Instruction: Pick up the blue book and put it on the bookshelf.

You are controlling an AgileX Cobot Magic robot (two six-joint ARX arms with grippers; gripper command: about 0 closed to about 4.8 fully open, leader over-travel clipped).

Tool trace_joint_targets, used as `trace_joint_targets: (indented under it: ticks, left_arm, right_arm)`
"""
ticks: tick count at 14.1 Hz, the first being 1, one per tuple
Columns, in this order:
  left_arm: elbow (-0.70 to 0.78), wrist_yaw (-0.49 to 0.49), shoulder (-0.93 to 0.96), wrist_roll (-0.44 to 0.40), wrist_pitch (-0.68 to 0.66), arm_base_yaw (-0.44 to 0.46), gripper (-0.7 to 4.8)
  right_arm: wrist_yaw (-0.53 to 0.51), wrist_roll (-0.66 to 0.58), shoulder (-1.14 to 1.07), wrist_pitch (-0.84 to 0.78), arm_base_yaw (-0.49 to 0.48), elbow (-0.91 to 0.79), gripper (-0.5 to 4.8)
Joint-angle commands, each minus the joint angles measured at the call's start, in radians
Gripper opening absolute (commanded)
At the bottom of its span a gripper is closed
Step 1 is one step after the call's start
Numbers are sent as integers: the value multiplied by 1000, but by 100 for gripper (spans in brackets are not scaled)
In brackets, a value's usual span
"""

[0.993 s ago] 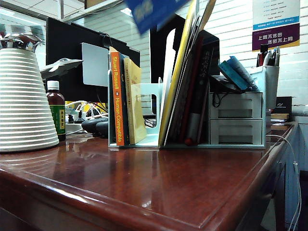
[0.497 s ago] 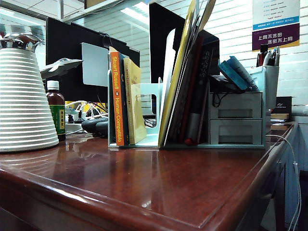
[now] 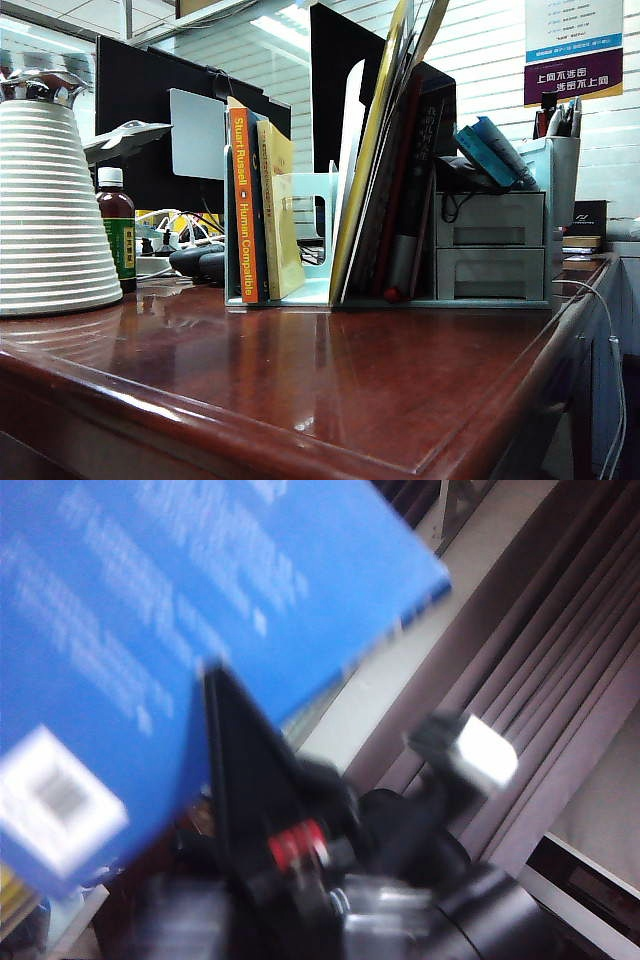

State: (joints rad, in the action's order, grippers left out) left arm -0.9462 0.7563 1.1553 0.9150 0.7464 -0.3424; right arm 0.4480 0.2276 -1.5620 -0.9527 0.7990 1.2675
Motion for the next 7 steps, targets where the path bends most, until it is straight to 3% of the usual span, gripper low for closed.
trace_joint_targets:
  ticks: [1, 7]
  left_arm:
    - [-4, 4, -4, -6, 18, -1, 178]
    - [-4, 4, -4, -6, 18, -1, 178]
  right_arm:
    - [7, -13, -71, -53, 3, 60, -5]
    - [120, -18, -223, -46, 4, 159, -5]
